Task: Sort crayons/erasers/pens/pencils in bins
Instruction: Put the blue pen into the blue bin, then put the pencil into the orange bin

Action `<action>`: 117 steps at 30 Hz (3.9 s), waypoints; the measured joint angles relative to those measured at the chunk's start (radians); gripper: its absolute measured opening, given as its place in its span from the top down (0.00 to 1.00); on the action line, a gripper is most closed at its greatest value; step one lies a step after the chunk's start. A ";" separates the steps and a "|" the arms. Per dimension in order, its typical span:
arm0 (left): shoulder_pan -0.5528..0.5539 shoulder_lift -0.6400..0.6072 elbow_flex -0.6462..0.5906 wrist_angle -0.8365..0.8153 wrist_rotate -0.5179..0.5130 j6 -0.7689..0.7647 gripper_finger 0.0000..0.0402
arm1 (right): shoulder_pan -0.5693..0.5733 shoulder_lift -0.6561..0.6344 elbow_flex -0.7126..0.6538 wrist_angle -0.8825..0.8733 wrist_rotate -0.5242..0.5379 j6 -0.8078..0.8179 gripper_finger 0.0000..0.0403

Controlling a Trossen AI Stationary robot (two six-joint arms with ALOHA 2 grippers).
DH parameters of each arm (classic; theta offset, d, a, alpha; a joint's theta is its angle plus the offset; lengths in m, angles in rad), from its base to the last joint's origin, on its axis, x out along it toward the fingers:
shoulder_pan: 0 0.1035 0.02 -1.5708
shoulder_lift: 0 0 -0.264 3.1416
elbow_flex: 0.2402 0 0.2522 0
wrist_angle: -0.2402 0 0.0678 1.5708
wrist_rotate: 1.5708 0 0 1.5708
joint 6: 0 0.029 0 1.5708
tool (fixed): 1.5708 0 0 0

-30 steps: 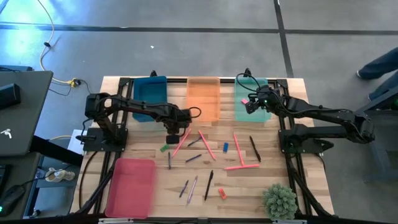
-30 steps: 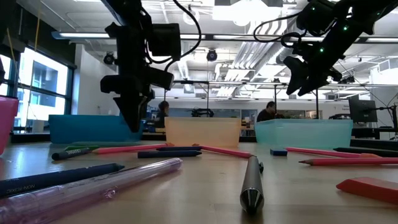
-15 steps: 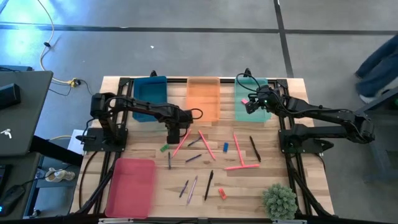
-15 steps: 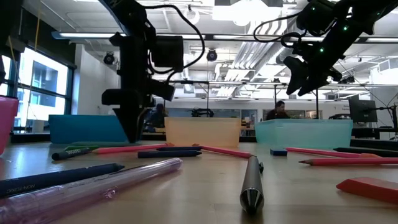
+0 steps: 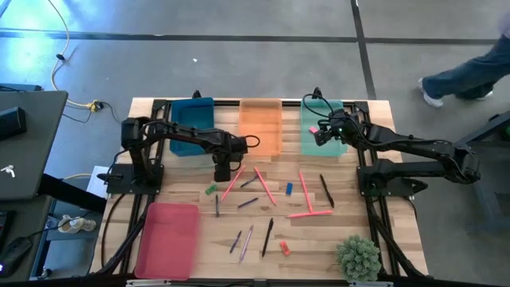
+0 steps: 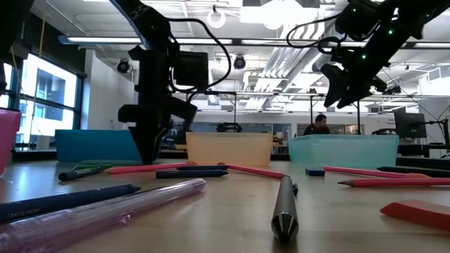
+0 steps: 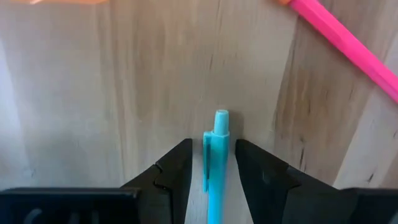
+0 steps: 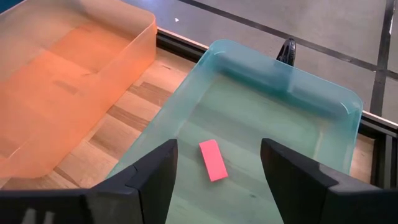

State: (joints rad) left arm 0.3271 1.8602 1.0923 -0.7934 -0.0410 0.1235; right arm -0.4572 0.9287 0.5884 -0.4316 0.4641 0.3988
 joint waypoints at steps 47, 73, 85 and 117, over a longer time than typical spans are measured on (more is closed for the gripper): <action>-0.084 -0.293 -0.008 -0.072 0.008 -0.030 0.97 | 0.000 0.000 0.000 -0.015 0.001 0.000 0.45; 0.565 -0.477 0.000 0.007 -0.134 -0.095 1.00 | 0.000 0.000 0.000 -0.019 -0.003 -0.015 0.45; 0.629 -0.379 0.000 -0.010 -0.140 -0.094 0.99 | 0.000 0.000 0.000 -0.013 -0.056 -0.004 0.45; 0.164 -0.704 -0.179 0.170 0.064 -0.202 0.88 | 0.557 0.004 0.029 0.151 -0.122 0.230 0.48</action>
State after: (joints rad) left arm 0.4912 1.1564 0.9132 -0.6235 0.0230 -0.0785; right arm 0.0995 0.9324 0.6174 -0.2810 0.3424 0.6292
